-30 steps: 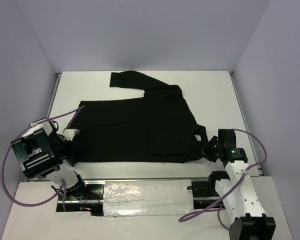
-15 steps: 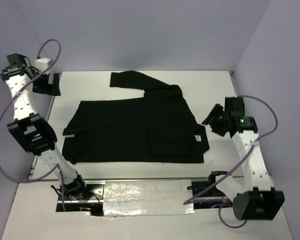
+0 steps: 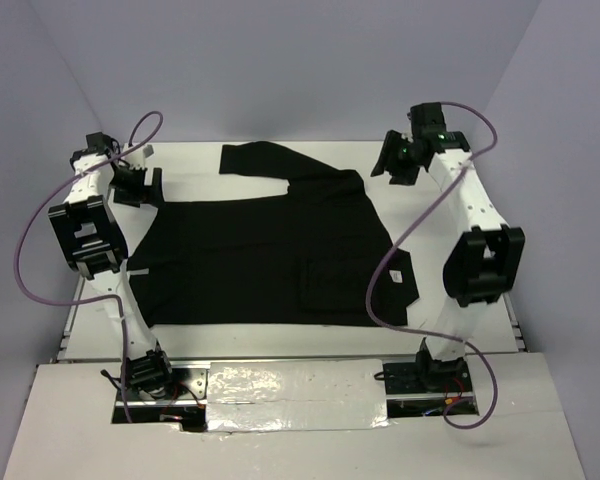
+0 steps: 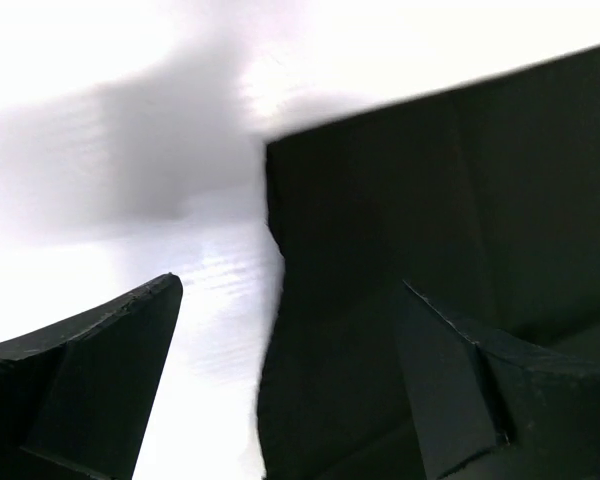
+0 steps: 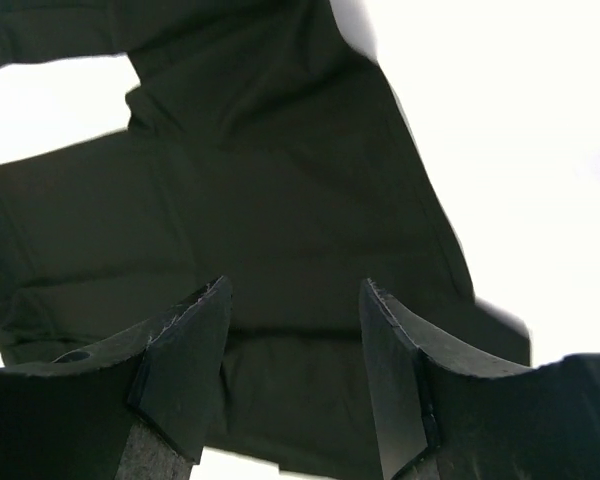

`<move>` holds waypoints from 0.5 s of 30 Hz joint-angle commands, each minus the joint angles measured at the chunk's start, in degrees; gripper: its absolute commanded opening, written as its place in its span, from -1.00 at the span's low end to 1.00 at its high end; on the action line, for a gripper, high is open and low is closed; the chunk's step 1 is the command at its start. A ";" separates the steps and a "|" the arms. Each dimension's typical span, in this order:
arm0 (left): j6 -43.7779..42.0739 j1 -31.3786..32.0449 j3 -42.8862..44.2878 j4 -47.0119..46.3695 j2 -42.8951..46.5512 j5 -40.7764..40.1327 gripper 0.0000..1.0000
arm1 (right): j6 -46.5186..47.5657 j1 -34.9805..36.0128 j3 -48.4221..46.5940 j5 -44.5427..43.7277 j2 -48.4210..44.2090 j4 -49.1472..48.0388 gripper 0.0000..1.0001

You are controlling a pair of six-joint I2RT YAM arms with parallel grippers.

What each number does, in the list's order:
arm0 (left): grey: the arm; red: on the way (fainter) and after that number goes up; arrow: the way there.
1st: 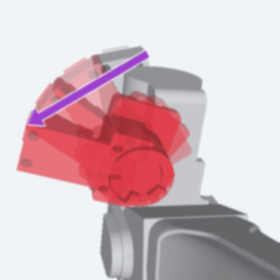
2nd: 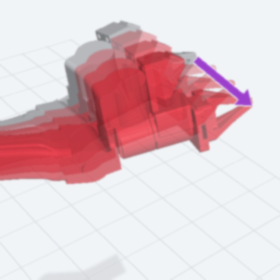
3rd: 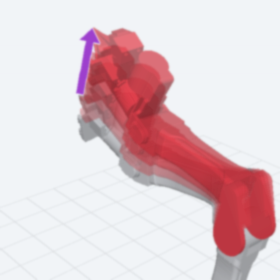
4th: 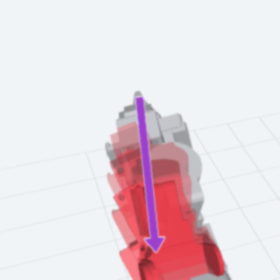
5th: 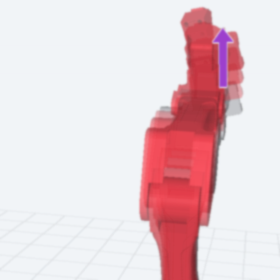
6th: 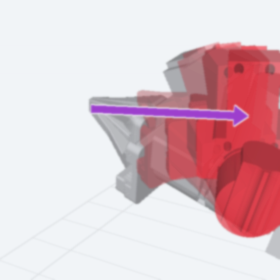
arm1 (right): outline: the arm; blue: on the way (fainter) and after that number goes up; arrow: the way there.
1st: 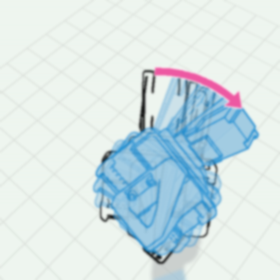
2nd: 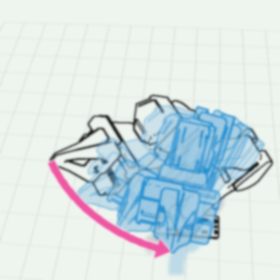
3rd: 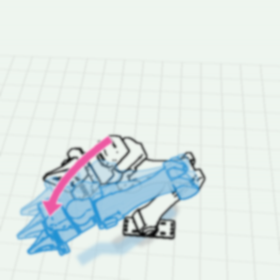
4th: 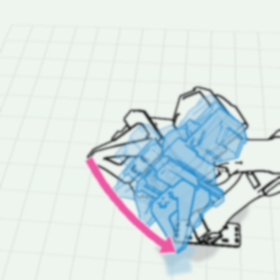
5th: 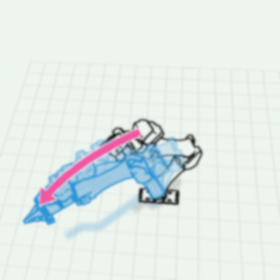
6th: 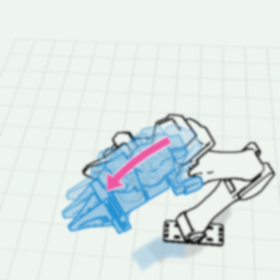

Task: Fold and stack the long sleeve shirts
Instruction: Fold the shirt

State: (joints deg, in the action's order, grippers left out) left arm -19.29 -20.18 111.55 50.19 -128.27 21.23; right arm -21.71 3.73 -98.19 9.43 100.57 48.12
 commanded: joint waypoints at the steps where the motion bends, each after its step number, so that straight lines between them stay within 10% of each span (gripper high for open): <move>1: 0.92 1.19 -0.18 -3.96 0.74 0.38 0.99 | 2.73 0.23 -6.90 2.08 7.42 -2.50 0.24; 15: 4.70 3.93 6.32 -6.16 -9.72 -7.09 0.97 | -0.26 0.23 -23.17 7.27 34.85 -5.14 0.24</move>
State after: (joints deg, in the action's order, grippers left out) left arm -16.58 -15.44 117.16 44.03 -135.92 15.86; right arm -21.08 3.88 -117.23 15.03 132.86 45.08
